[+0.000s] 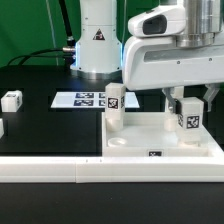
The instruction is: Assemble square table
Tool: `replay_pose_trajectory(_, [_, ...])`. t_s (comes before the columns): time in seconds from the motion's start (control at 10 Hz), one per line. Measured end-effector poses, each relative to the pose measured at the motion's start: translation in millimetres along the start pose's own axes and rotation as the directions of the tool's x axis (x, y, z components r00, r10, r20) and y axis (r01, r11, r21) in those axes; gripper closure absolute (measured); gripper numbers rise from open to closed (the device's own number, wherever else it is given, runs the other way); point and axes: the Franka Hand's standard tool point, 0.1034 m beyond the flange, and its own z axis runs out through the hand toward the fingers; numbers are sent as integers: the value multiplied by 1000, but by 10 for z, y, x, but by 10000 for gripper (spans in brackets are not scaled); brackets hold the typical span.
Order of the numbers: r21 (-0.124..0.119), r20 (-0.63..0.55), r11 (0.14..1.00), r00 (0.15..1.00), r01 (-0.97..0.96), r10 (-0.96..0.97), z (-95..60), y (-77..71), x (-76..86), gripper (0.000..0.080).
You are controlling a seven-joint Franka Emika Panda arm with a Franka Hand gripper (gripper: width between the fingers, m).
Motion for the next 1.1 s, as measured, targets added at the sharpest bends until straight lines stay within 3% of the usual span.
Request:
replay_pose_trajectory(0.3, [1, 0, 1000, 1000, -24, 24, 0, 2, 0, 509])
replay_pose_trajectory(0.5, [21, -5, 967, 967, -253, 254, 5, 11, -4, 509])
replay_pose_trajectory(0.8, [32, -19, 877, 877, -479, 480, 8, 15, -8, 509])
replay_pose_trajectory(1.1, [42, -7, 701, 701, -712, 713, 11, 11, -11, 508])
